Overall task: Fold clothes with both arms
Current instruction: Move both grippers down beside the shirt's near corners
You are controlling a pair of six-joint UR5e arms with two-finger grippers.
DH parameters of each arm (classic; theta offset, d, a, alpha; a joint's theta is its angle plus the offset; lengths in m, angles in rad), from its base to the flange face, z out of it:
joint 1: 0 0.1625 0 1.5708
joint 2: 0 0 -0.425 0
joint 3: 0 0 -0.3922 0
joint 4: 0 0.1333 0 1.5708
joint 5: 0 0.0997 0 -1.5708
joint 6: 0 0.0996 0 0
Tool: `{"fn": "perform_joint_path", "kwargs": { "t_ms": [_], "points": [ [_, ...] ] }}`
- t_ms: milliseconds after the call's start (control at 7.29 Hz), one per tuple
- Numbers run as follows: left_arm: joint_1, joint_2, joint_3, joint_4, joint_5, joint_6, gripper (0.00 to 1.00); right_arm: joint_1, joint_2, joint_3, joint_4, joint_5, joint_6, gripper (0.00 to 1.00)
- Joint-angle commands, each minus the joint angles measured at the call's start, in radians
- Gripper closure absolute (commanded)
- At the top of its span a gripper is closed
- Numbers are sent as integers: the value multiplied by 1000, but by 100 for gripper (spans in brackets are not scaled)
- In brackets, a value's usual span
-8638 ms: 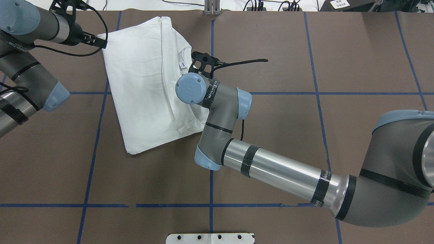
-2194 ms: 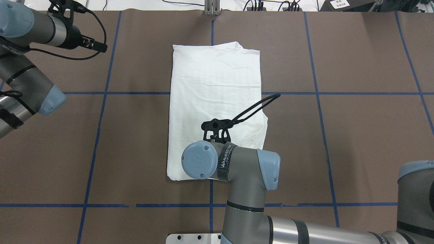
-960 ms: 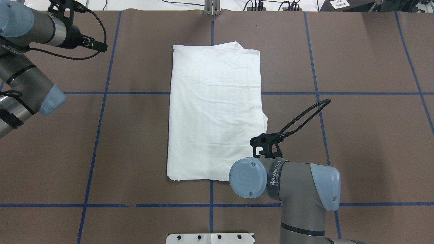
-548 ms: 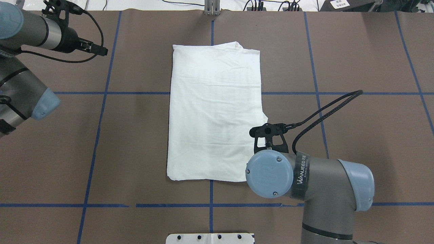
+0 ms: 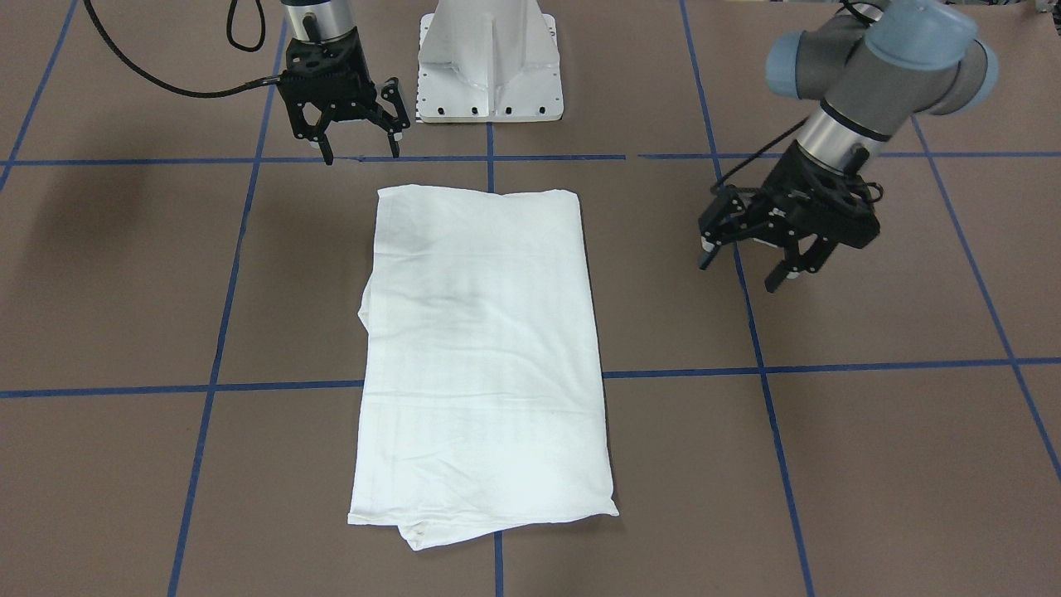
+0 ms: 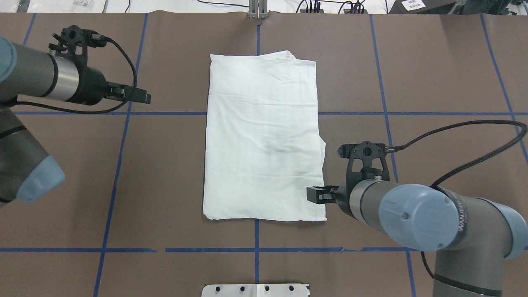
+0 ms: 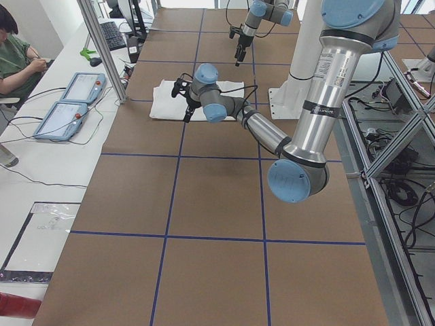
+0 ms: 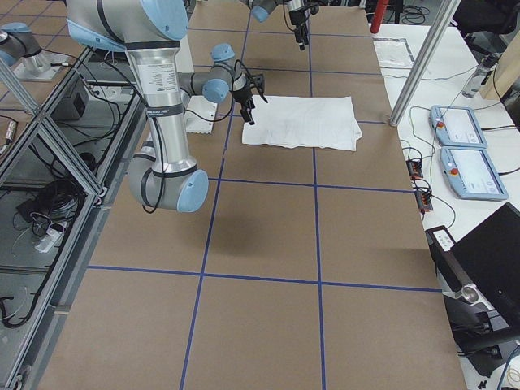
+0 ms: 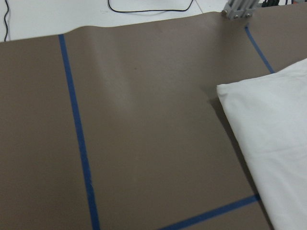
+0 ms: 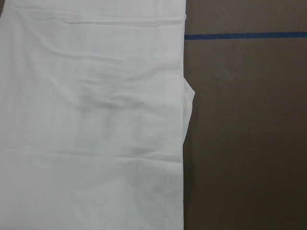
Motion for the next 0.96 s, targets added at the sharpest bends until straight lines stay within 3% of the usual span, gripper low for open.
{"fn": "perform_joint_path", "kwargs": {
  "t_ms": [0,411,823],
  "points": [
    [213,8,-77,32,166,-237,0,0,-207,11,267,-48,153,0],
    [425,-1,-49,24,359,-500,0,-5,-224,-11,297,-76,351,0],
    [519,-34,27,23,413,-570,0,-8,-221,-18,297,-97,350,0]
  ]
}}
